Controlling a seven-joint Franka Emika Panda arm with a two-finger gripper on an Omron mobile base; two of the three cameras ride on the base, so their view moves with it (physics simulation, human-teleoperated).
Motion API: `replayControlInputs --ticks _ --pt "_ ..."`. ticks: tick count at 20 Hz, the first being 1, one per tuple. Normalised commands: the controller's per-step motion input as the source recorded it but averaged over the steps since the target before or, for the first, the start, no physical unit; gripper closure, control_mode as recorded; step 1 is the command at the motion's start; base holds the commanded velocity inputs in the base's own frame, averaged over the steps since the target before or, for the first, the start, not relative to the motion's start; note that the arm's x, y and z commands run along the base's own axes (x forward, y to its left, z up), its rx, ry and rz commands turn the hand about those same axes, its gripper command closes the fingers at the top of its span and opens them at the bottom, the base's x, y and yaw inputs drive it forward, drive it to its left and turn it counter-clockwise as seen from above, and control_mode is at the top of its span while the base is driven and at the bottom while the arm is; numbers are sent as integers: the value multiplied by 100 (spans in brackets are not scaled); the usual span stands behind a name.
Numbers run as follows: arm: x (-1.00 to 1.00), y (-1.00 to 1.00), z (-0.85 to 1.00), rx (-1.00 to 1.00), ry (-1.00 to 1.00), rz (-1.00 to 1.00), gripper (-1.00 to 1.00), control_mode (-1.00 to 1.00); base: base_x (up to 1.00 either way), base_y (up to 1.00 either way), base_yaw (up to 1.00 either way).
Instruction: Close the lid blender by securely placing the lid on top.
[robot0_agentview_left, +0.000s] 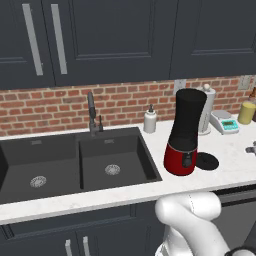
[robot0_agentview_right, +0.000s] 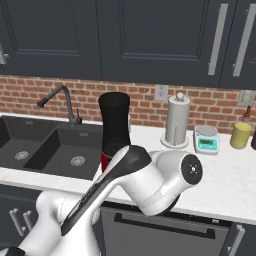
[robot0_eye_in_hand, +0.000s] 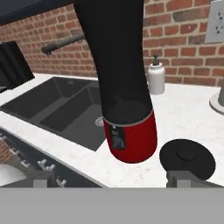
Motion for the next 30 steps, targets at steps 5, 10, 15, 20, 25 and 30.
replayControlInputs --ticks 5,10,15,20,25,30 --pt "7 -27 -7 -3 -4 27 -100 -100 0 0 0" --pt "8 -8 -11 0 -3 17 -100 -100 0 0 0" --pt "9 23 -21 -1 -5 10 -100 -100 0 0 0" --pt "18 28 -38 0 -3 5 -100 -100 0 0 0" --pt "19 13 -28 0 -4 1 -100 -100 0 0 0" --pt "22 0 -21 0 -4 0 -100 -100 0 0 0"
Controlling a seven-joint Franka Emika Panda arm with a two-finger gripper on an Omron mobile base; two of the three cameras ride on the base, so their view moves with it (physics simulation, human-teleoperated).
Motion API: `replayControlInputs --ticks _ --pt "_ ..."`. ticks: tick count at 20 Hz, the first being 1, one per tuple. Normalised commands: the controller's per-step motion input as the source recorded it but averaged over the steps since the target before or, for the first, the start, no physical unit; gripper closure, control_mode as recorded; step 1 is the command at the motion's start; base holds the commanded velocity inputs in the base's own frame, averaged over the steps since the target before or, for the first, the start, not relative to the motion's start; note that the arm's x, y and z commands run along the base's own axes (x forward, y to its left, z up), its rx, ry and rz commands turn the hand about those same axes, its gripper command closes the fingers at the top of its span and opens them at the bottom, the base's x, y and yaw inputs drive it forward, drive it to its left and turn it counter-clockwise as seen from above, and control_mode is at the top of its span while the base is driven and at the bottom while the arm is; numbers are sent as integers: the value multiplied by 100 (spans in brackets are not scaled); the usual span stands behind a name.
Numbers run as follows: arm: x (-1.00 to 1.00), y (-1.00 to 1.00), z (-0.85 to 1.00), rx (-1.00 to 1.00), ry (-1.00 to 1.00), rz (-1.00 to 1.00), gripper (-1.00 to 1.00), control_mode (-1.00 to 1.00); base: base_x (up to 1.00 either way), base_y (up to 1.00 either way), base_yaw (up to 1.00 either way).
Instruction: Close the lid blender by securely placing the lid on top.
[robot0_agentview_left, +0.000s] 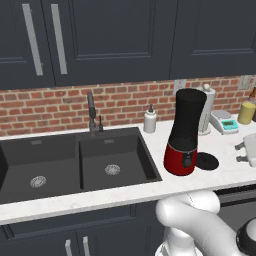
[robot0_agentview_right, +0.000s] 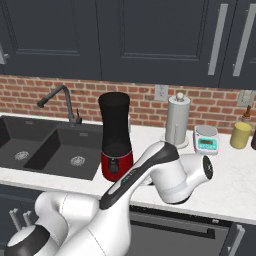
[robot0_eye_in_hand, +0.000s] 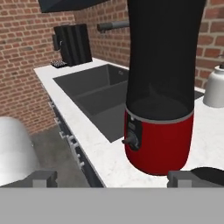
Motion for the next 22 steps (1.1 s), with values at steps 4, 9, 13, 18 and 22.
replayControlInputs --ticks 4,9,13,18,22 --pt "26 0 -16 0 -3 0 -100 -100 0 0 0" --pt "22 -7 -2 0 0 2 -100 -100 0 0 0" --pt "19 -21 0 0 0 5 -100 -100 0 0 0" --pt "26 -18 0 0 0 5 -100 -100 0 0 0" --pt "14 -8 0 0 0 4 -100 -100 0 0 0"
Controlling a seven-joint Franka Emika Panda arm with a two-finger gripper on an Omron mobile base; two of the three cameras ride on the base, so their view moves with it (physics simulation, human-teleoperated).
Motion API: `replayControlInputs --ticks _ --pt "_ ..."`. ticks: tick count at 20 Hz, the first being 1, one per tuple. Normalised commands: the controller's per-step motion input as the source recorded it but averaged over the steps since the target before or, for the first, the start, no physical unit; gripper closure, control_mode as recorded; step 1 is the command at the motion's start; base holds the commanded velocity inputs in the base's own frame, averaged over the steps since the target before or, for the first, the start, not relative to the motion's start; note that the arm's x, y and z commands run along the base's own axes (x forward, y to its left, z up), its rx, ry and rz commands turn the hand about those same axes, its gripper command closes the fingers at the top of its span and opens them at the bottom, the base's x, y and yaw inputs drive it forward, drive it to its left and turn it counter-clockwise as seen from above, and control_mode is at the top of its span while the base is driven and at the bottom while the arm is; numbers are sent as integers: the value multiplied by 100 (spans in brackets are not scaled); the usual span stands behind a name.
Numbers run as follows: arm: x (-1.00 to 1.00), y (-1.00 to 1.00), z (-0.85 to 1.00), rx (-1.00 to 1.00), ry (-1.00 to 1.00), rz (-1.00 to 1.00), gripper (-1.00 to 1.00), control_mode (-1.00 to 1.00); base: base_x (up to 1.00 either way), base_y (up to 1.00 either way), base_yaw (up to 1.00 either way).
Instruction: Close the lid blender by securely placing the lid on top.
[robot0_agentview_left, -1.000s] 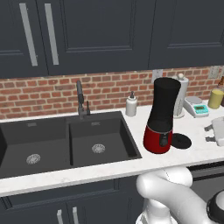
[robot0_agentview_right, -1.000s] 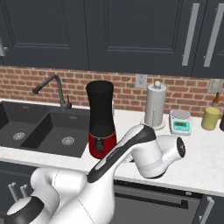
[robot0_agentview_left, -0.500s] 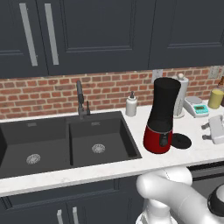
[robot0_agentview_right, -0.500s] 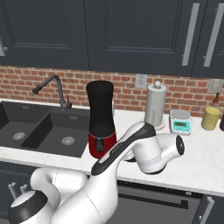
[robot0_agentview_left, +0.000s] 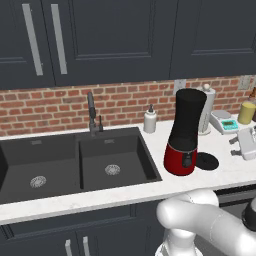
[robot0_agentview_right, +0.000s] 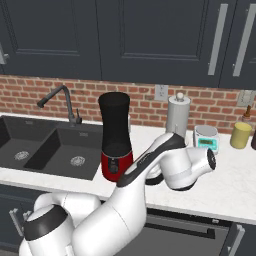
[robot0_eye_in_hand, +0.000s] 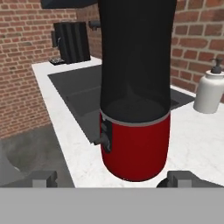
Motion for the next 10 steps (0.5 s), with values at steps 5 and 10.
replayControlInputs --ticks 5,10 --pt "6 0 -17 0 0 2 -100 -100 0 0 0" --pt "14 0 -30 0 0 2 -100 -100 0 0 0"
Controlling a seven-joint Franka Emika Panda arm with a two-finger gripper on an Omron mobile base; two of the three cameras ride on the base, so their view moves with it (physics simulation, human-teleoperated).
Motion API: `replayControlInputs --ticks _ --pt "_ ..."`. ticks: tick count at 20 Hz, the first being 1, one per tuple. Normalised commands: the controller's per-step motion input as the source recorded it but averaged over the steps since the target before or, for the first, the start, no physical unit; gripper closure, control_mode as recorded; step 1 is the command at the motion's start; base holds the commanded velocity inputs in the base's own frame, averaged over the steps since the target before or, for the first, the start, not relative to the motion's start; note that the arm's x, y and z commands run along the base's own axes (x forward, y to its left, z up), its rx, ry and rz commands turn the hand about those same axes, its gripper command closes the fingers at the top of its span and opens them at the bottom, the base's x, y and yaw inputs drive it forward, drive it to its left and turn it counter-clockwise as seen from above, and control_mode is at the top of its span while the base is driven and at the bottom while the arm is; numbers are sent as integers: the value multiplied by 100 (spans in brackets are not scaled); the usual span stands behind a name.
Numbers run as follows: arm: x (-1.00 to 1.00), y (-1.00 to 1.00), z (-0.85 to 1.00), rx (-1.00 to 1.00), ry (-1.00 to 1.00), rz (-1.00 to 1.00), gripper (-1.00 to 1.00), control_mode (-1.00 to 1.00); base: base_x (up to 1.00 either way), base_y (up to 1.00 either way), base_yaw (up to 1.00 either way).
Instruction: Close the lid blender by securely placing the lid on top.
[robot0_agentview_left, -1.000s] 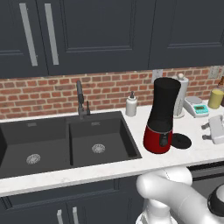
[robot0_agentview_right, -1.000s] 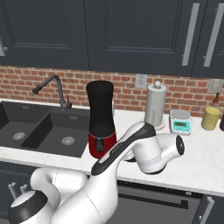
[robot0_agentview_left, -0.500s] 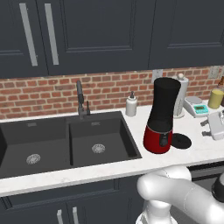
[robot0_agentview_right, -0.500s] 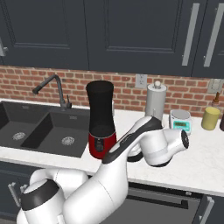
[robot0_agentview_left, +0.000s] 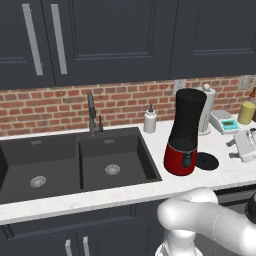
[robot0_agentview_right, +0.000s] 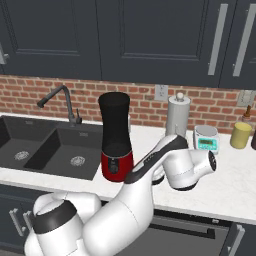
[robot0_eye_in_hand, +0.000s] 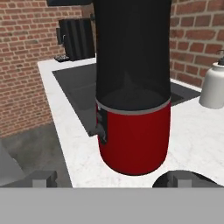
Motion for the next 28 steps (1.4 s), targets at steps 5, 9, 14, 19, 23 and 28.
replayControlInputs --ticks 5,9,14,19,23,28 --pt "23 0 -21 0 0 3 -100 -100 0 0 0" --pt "17 0 -28 0 0 4 -100 -100 0 0 0" --pt "9 1 -31 0 0 5 -100 -100 0 0 0" --pt "13 0 -22 0 0 6 -100 -100 0 0 0" --pt "14 0 -14 0 0 4 -100 -100 0 0 0" --pt "10 1 -16 0 0 4 -100 -100 0 0 0"
